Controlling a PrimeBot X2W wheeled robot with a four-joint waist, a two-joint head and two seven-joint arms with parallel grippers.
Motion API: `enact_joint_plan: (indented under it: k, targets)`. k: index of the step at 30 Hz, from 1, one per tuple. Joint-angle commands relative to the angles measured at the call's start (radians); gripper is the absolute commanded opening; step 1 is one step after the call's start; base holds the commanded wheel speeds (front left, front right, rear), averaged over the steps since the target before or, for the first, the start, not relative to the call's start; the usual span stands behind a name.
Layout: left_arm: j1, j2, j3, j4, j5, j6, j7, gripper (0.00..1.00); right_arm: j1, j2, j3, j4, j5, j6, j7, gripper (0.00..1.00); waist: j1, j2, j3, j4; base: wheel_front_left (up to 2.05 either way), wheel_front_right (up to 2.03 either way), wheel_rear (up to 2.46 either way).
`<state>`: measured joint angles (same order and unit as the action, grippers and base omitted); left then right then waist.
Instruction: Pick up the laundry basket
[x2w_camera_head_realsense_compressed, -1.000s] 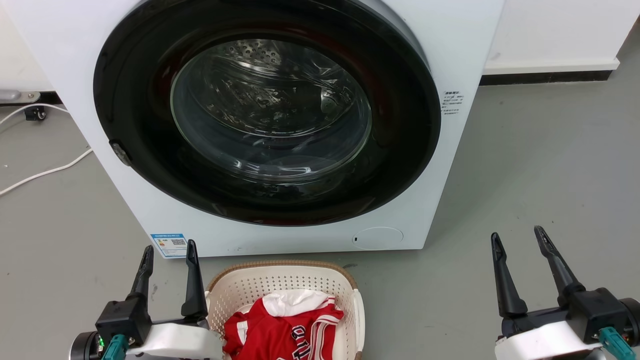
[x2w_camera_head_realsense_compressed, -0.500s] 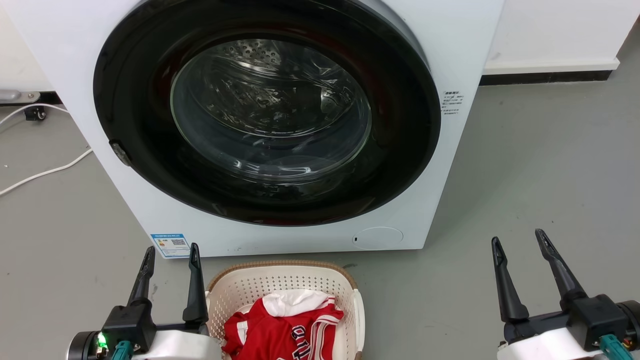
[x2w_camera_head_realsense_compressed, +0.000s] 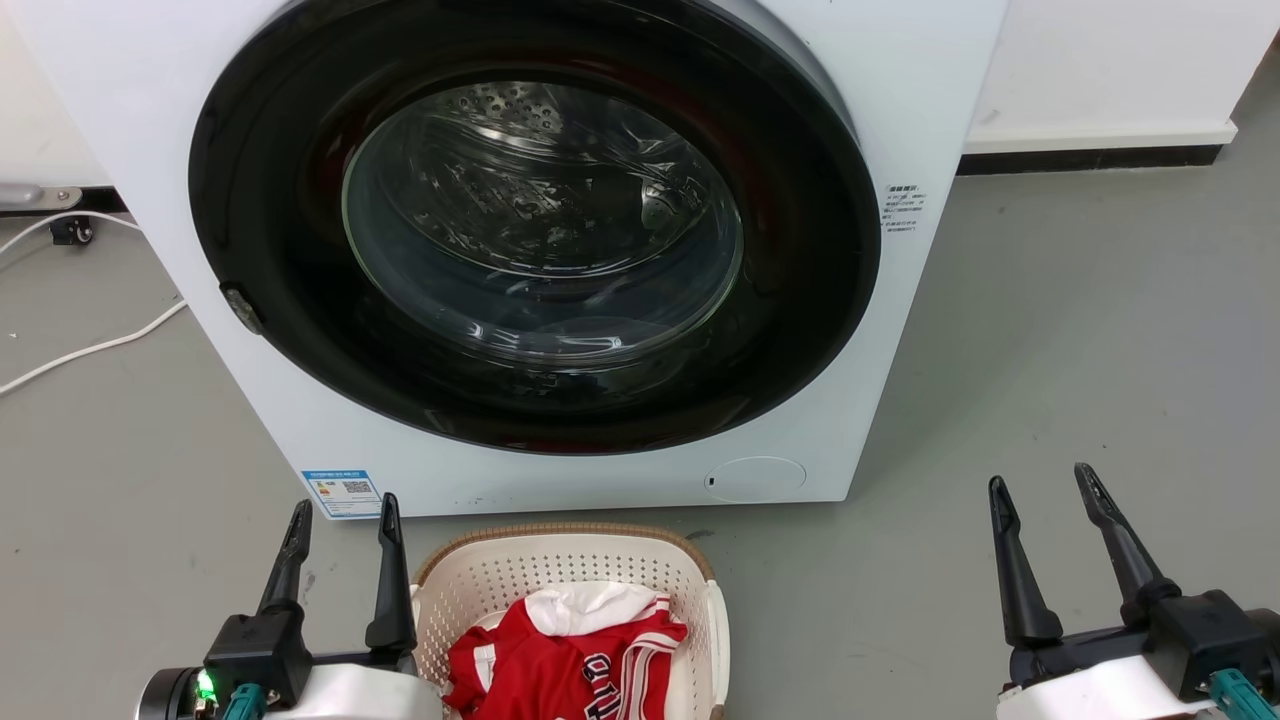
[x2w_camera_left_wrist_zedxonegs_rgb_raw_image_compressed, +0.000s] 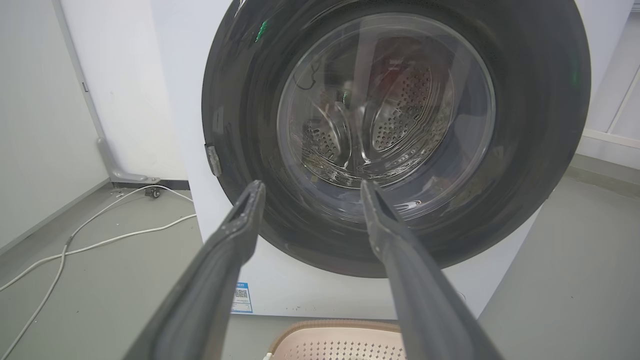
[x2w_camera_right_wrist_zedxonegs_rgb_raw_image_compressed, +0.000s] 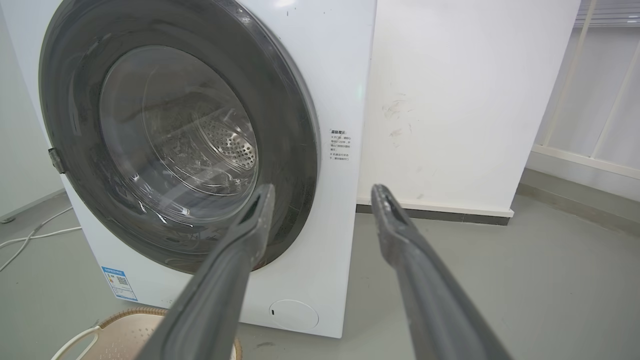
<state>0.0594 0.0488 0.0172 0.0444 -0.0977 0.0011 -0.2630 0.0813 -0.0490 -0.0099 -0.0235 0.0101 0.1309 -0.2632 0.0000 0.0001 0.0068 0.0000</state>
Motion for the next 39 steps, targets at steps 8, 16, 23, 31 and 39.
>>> enact_joint_plan:
  k: [8, 16, 23, 31, 39]
  targets:
    - [0.012, 0.003, -0.001, 0.007, 0.004, 0.001, -0.003, 1.00, 0.005, -0.002, 0.002, 0.004, 0.006, 0.000, -0.002, 1.00, 0.0000, -0.0001, 0.001, 0.004, 0.00, 0.00, 0.00]
    - [-0.021, 0.002, 0.029, 0.058, 0.023, -0.001, -0.003, 1.00, -0.024, -0.002, 0.010, 0.018, 0.000, 0.000, -0.002, 1.00, 0.0000, -0.0001, 0.019, 0.004, 0.00, 0.00, 0.00]
    - [-0.120, 0.031, 0.077, 0.172, 0.039, -0.044, -0.003, 1.00, -0.096, -0.002, 0.074, 0.130, 0.042, -0.001, -0.002, 1.00, 0.0000, -0.0001, 0.090, 0.002, 0.00, 0.00, 0.00]
    - [-0.292, 0.093, 0.090, 0.387, 0.035, -0.095, -0.003, 1.00, -0.233, -0.001, 0.147, 0.305, 0.015, -0.001, -0.002, 1.00, 0.0000, -0.0001, 0.232, 0.003, 0.00, 0.00, 0.00]
    - [-0.451, 0.157, 0.064, 0.613, 0.025, -0.122, -0.003, 1.00, -0.385, -0.002, 0.208, 0.492, -0.004, -0.001, -0.002, 1.00, 0.0000, -0.0001, 0.376, 0.000, 0.00, 0.00, 0.00]
